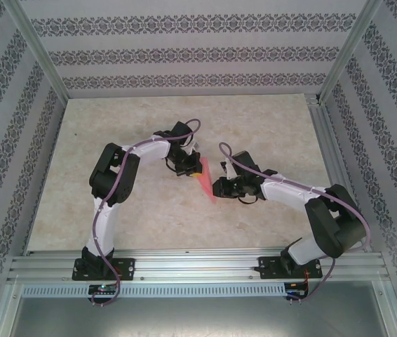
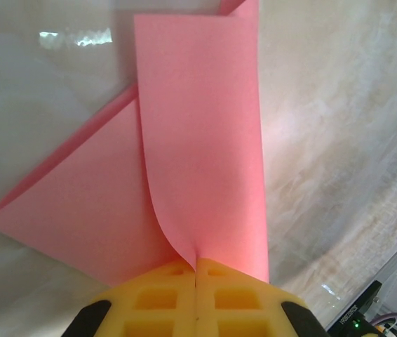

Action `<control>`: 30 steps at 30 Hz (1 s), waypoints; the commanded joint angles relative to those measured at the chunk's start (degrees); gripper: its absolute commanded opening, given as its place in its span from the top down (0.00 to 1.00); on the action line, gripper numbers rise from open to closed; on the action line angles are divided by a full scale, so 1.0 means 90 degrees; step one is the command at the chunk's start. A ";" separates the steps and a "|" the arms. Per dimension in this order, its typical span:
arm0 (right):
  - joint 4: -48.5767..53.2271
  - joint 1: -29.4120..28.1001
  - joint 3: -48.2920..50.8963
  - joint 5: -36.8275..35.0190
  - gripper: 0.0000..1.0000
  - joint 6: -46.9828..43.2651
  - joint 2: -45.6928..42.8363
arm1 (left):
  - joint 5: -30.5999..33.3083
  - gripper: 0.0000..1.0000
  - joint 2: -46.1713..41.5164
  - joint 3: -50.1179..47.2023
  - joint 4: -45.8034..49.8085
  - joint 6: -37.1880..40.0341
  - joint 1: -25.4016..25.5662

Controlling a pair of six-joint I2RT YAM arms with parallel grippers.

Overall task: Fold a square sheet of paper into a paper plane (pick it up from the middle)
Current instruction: Fold the wing for the fifth time at the center of the table.

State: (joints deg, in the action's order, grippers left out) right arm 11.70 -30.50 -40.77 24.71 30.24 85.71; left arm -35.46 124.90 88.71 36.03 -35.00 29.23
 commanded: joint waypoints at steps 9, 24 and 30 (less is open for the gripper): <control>-0.2954 0.0448 0.0596 0.1792 0.91 0.1711 0.0913 | 0.0045 0.96 0.0176 0.0378 0.0311 0.0325 -0.0178; -0.2369 0.0508 0.0605 0.1425 0.91 0.1236 0.1326 | -0.0032 0.96 0.0320 0.0417 0.0294 0.0335 -0.0182; -0.2451 0.0506 0.0602 0.1655 0.89 0.1276 0.1276 | -0.0091 0.96 0.0436 0.0534 0.0303 0.0377 -0.0174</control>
State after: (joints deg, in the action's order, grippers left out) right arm -10.28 -26.46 -35.46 38.70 42.52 97.30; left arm -35.77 127.33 91.42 37.95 -33.39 28.38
